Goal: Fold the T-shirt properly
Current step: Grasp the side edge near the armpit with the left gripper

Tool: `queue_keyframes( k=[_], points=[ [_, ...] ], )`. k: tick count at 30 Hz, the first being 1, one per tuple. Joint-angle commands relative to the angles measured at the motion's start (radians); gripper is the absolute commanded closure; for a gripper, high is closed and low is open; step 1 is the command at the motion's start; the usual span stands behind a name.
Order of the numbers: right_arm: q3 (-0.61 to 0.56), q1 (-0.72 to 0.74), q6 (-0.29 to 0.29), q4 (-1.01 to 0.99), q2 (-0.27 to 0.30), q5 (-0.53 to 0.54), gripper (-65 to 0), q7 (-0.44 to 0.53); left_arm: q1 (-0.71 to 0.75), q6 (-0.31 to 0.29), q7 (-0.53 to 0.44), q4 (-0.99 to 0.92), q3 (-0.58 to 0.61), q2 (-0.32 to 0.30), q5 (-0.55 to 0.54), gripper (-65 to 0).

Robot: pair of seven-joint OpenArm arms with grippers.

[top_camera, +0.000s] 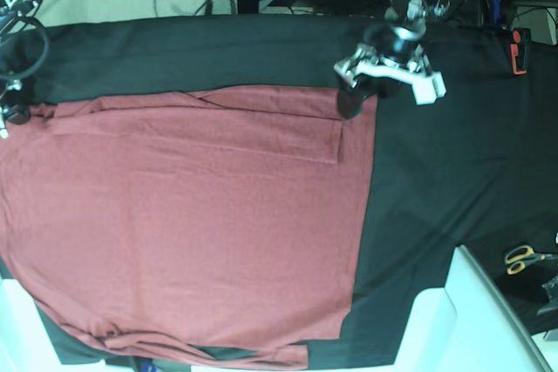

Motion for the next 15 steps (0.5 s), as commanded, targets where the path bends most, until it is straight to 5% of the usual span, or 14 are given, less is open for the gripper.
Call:
queue_keyframes(
  k=[1, 9, 12, 15],
  points=[
    [0.003, 0.012, 0.014, 0.013, 0.024, 0.015, -0.2, 0.005, -0.006, 0.013, 0.064, -0.01, 0.007, 0.005, -0.007, -63.2],
    [0.003, 0.012, 0.014, 0.013, 0.024, 0.015, -0.2, 0.005, -0.032, 0.013, 0.072, -0.043, 0.009, 0.031, -0.007, -62.2],
    [0.003, 0.012, 0.014, 0.013, 0.024, 0.015, -0.2, 0.005, -0.034, 0.013, 0.072, -0.048, 0.009, 0.032, -0.007, -51.3],
    [0.003, 0.012, 0.014, 0.013, 0.024, 0.015, -0.2, 0.005, -0.035, 0.013, 0.072, -0.049, 0.007, 0.032, -0.007, -32.1]
  ],
)
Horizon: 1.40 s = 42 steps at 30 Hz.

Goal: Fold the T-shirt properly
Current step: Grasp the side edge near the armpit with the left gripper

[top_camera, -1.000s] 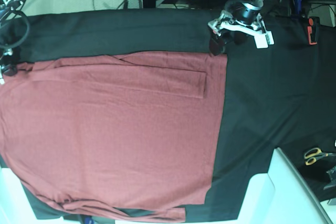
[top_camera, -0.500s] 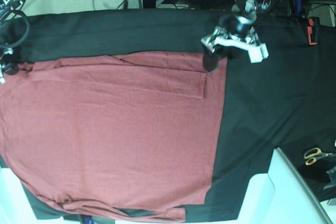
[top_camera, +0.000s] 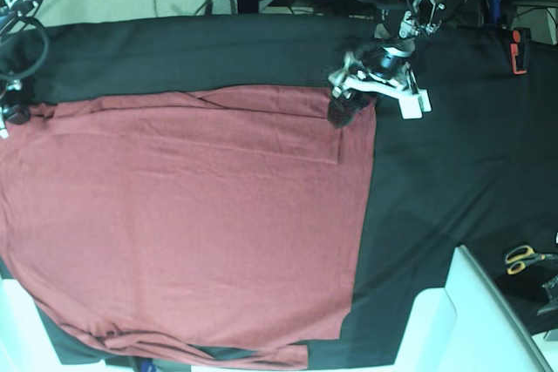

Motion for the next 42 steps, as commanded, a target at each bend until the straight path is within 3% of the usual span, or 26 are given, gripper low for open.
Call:
queue_keyframes(
  k=[1, 3, 4, 13, 19, 24, 32, 42],
  points=[
    [0.003, 0.012, 0.014, 0.013, 0.025, 0.015, -0.2, 0.005, 0.01, 0.011, 0.031, 0.002, 0.004, 0.002, 0.003, -25.3],
    [0.003, 0.012, 0.014, 0.013, 0.025, 0.015, -0.2, 0.006, 0.01, 0.011, 0.031, 0.004, 0.004, 0.002, 0.003, -4.9],
    [0.003, 0.012, 0.014, 0.013, 0.025, 0.015, -0.2, 0.006, 0.01, 0.011, 0.031, 0.007, 0.004, 0.002, 0.003, 0.0],
    [0.005, -0.044, 0.016, 0.128, 0.026, 0.018, -0.2, -0.003, 0.084, 0.013, 0.033, 0.133, -0.005, -0.04, 0.003, 0.0],
    [0.013, -0.081, 0.016, 0.266, 0.009, 0.019, -0.2, -0.083, 0.158, 0.016, 0.033, 0.235, -0.007, -0.044, 0.003, 0.0],
    [0.129, -0.081, 0.016, 0.277, 0.008, 0.018, -0.2, -0.184, 0.202, 0.016, 0.033, 0.283, -0.007, -0.046, 0.004, 0.0],
    [0.165, -0.136, 0.017, 0.279, 0.005, 0.018, -0.2, -0.245, 0.256, 0.016, 0.033, 0.341, -0.008, -0.11, 0.004, 0.0],
    [0.158, -0.232, 0.019, 0.477, -0.097, 0.016, -0.2, -0.245, 0.325, 0.016, 0.03, 0.363, -0.01, -0.135, 0.004, 0.0]
  ],
)
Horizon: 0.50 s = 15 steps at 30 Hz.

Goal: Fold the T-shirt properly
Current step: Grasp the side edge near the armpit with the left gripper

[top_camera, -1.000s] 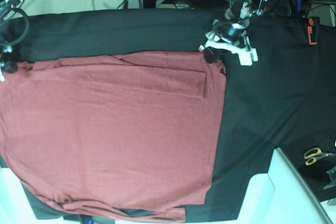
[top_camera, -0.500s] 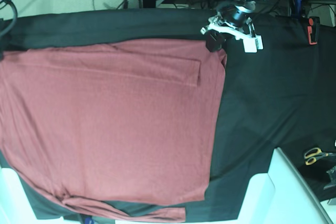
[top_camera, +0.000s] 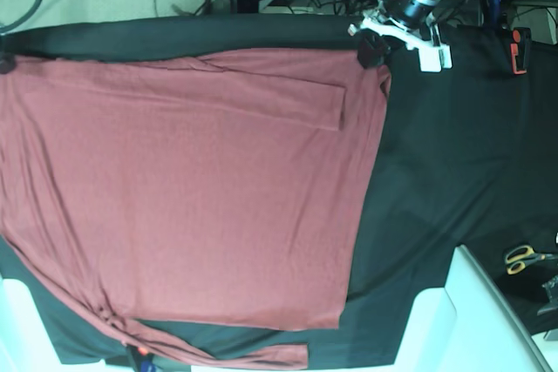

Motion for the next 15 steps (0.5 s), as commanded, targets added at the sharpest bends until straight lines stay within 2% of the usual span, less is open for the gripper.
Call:
queue_keyframes(
  k=[1, 6, 13, 15],
  points=[
    [0.001, -0.001, 0.004, 0.03, 0.016, 0.01, -0.2, 0.008, 0.012, -0.01, -0.017, 0.017, -0.005, -0.007, -0.006, 0.0],
    [0.001, 0.01, -0.003, 0.048, 0.014, 0.01, -0.2, -0.033, 0.012, -0.01, -0.017, 0.029, -0.005, -0.007, -0.006, 0.0],
    [-0.002, 0.008, -0.006, 0.05, 0.019, 0.005, -0.2, -0.039, 0.021, -0.008, -0.015, 0.093, -0.005, -0.022, -0.006, 0.0],
    [-0.038, 0.011, -0.007, 0.05, 0.019, 0.005, -0.2, -0.039, 0.017, -0.008, -0.015, 0.093, -0.005, -0.019, -0.006, 0.0]
  ],
)
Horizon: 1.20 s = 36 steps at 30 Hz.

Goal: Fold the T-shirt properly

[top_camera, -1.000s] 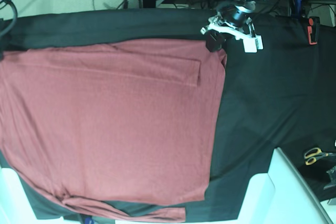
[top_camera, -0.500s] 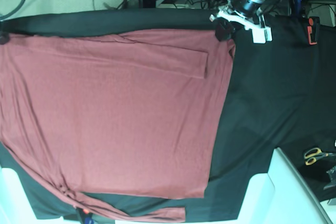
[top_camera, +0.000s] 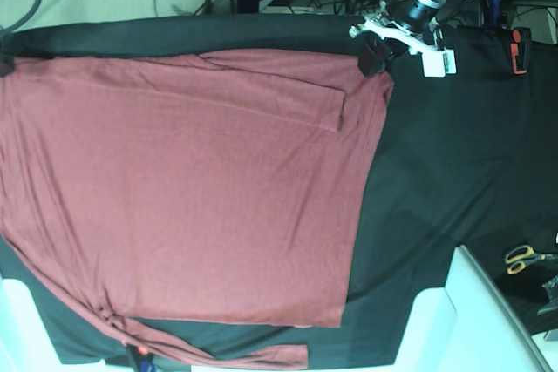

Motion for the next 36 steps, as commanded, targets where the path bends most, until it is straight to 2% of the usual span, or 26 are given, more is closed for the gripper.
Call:
queue_keyframes(
  k=[1, 3, 7, 10, 15, 18, 22, 31, 36],
  points=[
    [-0.027, 0.016, -0.008, 0.019, 0.023, 0.01, -0.2, 0.01, 0.005, -0.01, -0.015, 0.017, -0.004, -0.001, -0.007, 0.0],
    [-0.065, 0.035, -0.07, 0.019, 0.023, 0.01, -0.2, 0.012, -0.01, -0.007, -0.015, 0.017, -0.002, 0.001, -0.007, 0.0],
    [-0.114, 0.076, -0.159, 0.019, 0.023, 0.01, -0.2, 0.01, -0.024, 0.08, -0.013, 0.017, 0.006, -0.001, -0.007, 0.0],
    [-0.145, 0.104, -0.232, 0.019, 0.028, 0.01, -0.2, 0.01, -0.051, 0.086, -0.013, 0.016, 0.012, -0.001, -0.03, 0.0],
    [-0.217, 0.139, -0.297, 0.006, 0.058, 0.01, -0.2, 0.01, -0.099, 0.086, -0.008, -0.036, 0.012, -0.009, -0.13, 0.0],
    [-0.231, 0.165, -0.347, 0.0, 0.075, 0.01, -0.2, 0.01, -0.163, 0.086, 0.123, -0.073, 0.001, -0.013, -0.163, 0.0],
    [-0.231, 0.209, -0.364, -0.083, 0.107, 0.01, -0.2, 0.01, -0.237, 0.088, 0.214, -0.105, -0.002, 0.002, -0.168, 0.0],
    [-0.234, 0.278, -0.364, -0.222, 0.177, 0.009, -0.2, 0.018, -0.302, 0.09, 0.217, -0.119, -0.004, 0.018, -0.168, 0.0],
    [-0.343, 0.326, -0.364, -0.3, 0.212, 0.009, -0.2, 0.049, -0.334, 0.09, 0.217, -0.153, -0.002, 0.018, -0.169, 0.0]
  ],
)
